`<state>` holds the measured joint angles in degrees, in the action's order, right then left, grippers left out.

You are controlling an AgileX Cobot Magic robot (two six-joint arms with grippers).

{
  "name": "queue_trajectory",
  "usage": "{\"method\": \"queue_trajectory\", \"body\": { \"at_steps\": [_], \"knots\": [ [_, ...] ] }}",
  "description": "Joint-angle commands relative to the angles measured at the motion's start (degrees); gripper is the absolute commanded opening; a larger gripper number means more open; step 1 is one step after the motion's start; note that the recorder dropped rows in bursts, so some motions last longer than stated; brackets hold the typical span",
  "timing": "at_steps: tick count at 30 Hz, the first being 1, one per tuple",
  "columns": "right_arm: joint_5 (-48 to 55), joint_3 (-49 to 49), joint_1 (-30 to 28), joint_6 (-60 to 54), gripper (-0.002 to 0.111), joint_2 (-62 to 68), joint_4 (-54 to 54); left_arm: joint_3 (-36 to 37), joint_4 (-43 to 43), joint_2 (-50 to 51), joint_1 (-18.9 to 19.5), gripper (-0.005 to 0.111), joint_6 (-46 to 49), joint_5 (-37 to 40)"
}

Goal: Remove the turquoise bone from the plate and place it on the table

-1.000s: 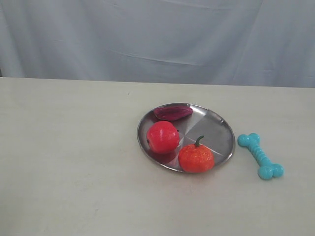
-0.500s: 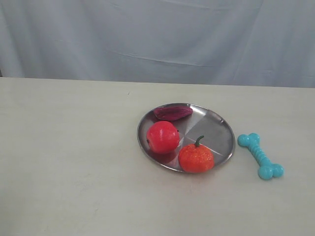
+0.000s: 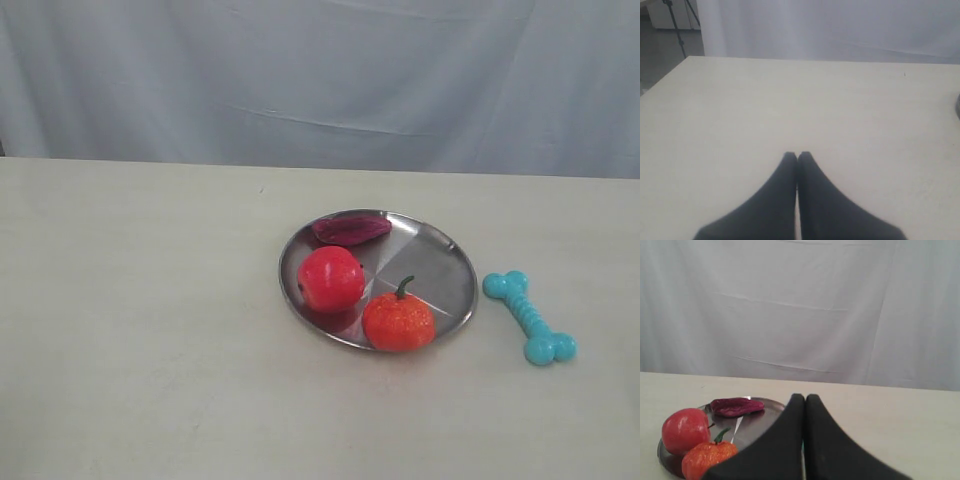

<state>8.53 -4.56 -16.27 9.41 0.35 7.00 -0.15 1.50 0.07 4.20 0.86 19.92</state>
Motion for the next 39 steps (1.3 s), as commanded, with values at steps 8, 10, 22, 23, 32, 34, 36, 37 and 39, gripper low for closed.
{"method": "queue_trajectory", "body": {
  "at_steps": [8, 10, 22, 23, 32, 34, 36, 37, 39],
  "knots": [
    [-2.13, 1.55, -0.24, 0.19, 0.000, -0.35, 0.68, 0.15, -0.05, -0.07, 0.26, 0.000, -0.24, -0.31],
    [-2.25, 1.55, -0.24, 0.19, 0.000, -0.35, 0.68, 0.15, -0.05, -0.07, 0.26, 0.000, -0.24, -0.31],
    [-0.48, 4.56, -0.24, -3.00, 0.000, -0.35, -0.73, 0.15, -0.05, -0.07, 0.26, 0.000, -0.24, -0.31],
    [-0.20, 4.56, -0.24, -4.73, 0.000, -0.35, -1.98, 0.15, -0.05, -0.07, 0.26, 0.000, -0.24, -0.31],
    [1.94, 4.56, -0.24, -11.36, 0.000, -0.35, -7.84, 0.15, -0.05, -0.07, 0.26, 0.000, -0.24, -0.31],
    [2.07, 4.56, -0.24, -10.56, 0.000, -0.35, -7.84, 0.15, -0.05, -0.07, 0.26, 0.000, -0.24, -0.31],
    [2.18, 4.56, -0.24, -9.41, 0.000, -0.35, -7.84, 0.15, -0.05, -0.07, 0.26, 0.000, -0.24, -0.31],
    [2.32, 4.56, -0.24, -8.64, 0.000, -0.35, -7.84, 0.15, -0.05, -0.07, 0.26, 0.000, -0.24, -0.31],
    [2.89, 4.56, -0.24, -7.44, 0.000, -0.35, -7.84, 0.15, -0.05, -0.07, 0.26, 0.000, -0.24, -0.31]
  ]
}}
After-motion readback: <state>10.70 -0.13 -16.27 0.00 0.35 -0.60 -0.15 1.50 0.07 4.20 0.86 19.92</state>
